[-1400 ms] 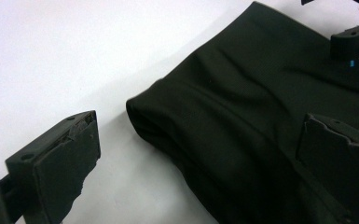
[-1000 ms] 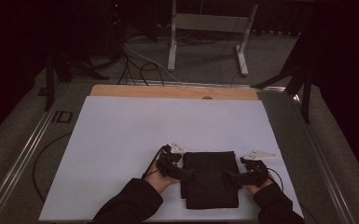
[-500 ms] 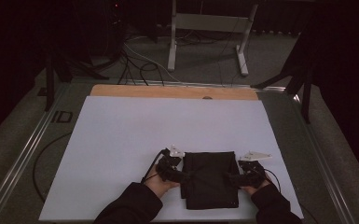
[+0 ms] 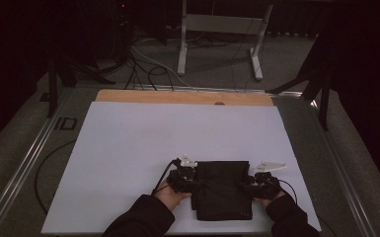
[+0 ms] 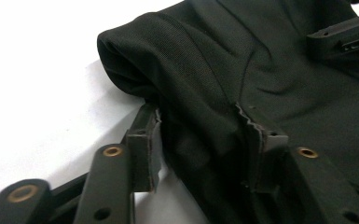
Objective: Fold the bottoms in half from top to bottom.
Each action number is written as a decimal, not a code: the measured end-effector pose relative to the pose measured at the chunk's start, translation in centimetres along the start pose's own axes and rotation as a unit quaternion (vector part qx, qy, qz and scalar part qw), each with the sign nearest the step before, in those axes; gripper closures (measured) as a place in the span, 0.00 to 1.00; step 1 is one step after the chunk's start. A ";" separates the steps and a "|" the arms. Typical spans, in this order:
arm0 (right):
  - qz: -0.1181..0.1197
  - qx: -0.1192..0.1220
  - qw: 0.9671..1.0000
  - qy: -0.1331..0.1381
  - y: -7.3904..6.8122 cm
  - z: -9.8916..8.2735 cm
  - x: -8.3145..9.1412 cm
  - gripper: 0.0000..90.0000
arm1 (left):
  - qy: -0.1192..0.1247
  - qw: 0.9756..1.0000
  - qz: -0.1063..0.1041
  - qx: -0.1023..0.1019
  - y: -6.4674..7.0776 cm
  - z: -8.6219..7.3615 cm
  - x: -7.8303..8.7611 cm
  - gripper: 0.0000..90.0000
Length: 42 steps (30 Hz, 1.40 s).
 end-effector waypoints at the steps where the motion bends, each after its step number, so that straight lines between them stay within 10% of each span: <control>1: 0.001 0.000 1.000 0.001 0.0 0.0 0.0 0.66 | -0.001 1.000 -0.001 0.000 0.0 0.0 0.0 0.63; 11: 0.016 0.008 1.000 0.000 -0.7 0.0 0.2 0.84 | -0.007 1.000 -0.026 0.005 0.2 0.2 -0.2 0.83; 42: 0.001 0.007 0.999 0.044 -1.7 1.6 1.9 0.87 | 0.002 0.999 -0.034 -0.018 1.0 1.9 1.5 0.86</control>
Point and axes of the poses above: each handheld gripper's, and its own axes: x roughly backward along the jaws, z roughly out of its top, y roughly to its right, the point moved 4 cm from there along -x, roughly forward along the jaws, and after that the axes turned 12 degrees about -z, right-handed, at the moved point
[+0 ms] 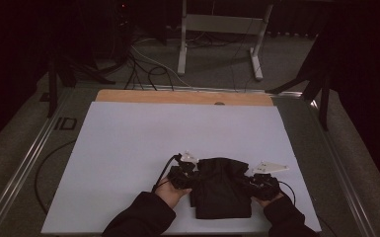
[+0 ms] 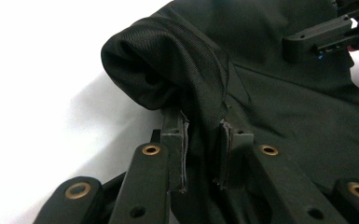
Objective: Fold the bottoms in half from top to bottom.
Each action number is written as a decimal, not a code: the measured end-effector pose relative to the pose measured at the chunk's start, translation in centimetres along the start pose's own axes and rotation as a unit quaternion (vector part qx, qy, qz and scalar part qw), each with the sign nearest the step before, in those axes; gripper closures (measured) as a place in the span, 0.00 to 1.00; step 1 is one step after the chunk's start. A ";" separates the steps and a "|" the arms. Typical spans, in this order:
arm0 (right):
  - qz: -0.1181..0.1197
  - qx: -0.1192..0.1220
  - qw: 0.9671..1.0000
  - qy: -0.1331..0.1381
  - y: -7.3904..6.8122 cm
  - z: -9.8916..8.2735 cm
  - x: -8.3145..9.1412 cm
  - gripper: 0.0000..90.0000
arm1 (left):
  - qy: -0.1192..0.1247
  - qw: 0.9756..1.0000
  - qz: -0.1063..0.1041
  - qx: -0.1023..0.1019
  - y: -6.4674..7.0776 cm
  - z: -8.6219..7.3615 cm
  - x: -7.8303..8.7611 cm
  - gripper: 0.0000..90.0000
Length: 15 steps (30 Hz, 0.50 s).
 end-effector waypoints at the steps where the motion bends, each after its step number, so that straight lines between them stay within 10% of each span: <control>1: -0.001 0.002 1.000 0.003 0.0 0.1 -0.1 0.87 | 0.000 1.000 0.000 0.000 0.0 0.1 0.1 0.86; 15: 0.001 0.004 1.000 0.019 -0.5 2.0 0.0 0.87 | 0.015 1.000 0.004 -0.004 -0.1 1.3 1.8 0.86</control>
Point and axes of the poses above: each handheld gripper's, and its own axes: x roughly backward along the jaws, z roughly out of its top, y roughly to its right, the point moved 4 cm from there along -x, roughly forward along the jaws, and after that the axes turned 12 degrees about -z, right-handed, at the moved point
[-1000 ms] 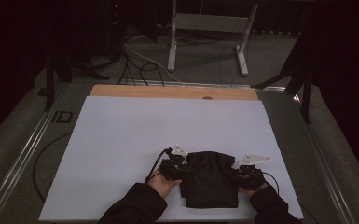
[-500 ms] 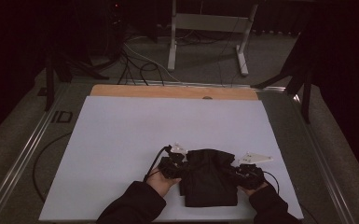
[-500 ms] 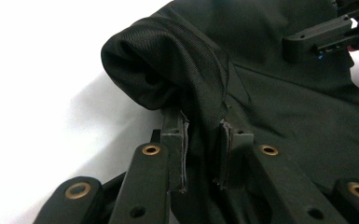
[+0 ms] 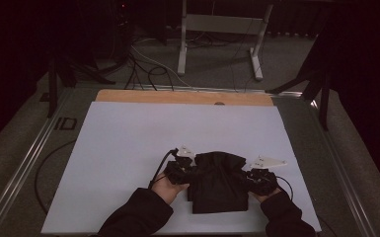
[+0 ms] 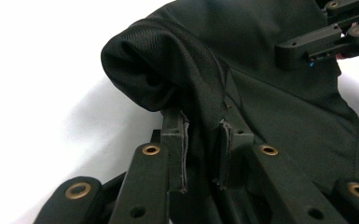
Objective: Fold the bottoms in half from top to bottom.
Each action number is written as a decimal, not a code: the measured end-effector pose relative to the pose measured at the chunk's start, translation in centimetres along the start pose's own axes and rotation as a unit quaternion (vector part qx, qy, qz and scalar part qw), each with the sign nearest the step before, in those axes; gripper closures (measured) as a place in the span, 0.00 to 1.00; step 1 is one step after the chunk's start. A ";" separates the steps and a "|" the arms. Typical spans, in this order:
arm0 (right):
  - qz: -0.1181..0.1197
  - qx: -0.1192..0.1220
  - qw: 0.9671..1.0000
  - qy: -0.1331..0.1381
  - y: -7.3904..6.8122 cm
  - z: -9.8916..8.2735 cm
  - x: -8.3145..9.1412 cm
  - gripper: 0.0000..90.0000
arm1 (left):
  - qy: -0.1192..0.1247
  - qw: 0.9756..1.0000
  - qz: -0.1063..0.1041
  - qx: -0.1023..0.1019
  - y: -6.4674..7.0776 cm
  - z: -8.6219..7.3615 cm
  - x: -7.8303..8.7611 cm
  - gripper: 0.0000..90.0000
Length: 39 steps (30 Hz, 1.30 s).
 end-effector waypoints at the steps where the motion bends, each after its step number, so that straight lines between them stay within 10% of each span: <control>1: 0.000 0.001 1.000 0.000 -0.1 0.2 -0.1 0.87 | 0.000 1.000 0.001 -0.001 -0.1 0.1 0.1 0.86; 39: 0.007 0.033 0.999 0.027 -2.5 5.3 -2.4 0.87 | 0.015 0.999 0.028 -0.004 -2.2 1.4 4.7 0.86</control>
Point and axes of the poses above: each handheld gripper's, and its own axes: x roughly backward along the jaws, z roughly out of its top, y roughly to its right, the point moved 4 cm from there along -x, roughly forward along the jaws, and after that the axes turned 12 degrees about -z, right-handed, at the moved point
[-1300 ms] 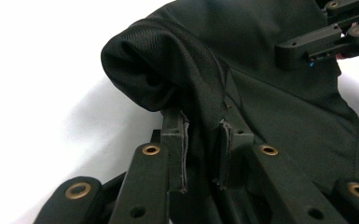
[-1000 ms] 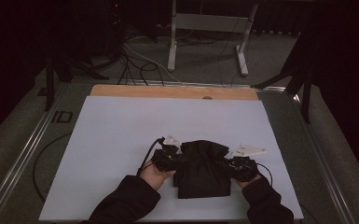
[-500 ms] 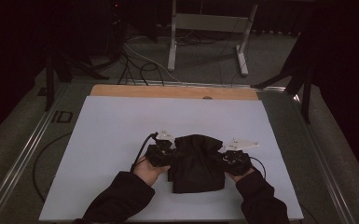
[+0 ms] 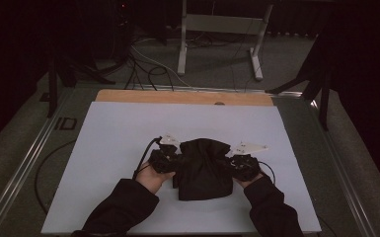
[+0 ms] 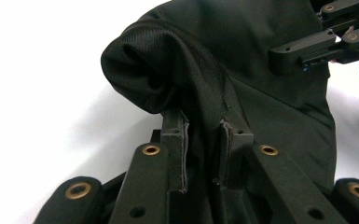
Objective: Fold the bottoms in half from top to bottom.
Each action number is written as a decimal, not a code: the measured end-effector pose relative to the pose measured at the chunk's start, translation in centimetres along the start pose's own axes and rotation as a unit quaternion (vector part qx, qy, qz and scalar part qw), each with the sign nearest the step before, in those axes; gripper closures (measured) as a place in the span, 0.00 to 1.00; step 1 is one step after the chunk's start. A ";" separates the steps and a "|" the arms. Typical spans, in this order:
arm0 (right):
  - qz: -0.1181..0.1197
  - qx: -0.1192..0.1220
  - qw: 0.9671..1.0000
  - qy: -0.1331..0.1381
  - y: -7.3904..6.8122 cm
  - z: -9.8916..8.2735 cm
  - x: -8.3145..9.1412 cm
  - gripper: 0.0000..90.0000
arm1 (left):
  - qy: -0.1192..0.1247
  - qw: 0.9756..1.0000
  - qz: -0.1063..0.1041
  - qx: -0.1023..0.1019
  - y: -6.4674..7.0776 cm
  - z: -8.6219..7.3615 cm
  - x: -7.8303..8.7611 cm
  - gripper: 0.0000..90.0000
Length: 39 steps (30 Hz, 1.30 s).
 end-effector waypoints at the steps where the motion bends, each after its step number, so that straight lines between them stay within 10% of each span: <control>1: 0.000 0.001 1.000 -0.002 0.0 0.1 0.0 0.87 | -0.001 1.000 0.001 0.000 -0.1 0.0 0.1 0.86; 39: 0.012 0.014 1.000 0.022 -2.5 5.2 -3.5 0.87 | 0.017 0.999 0.040 0.024 -4.2 0.4 5.2 0.86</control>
Point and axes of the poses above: each handheld gripper's, and its own axes: x roughly backward along the jaws, z roughly out of its top, y roughly to its right, the point moved 4 cm from there along -x, roughly forward along the jaws, and after that the axes turned 12 degrees about -z, right-handed, at the moved point
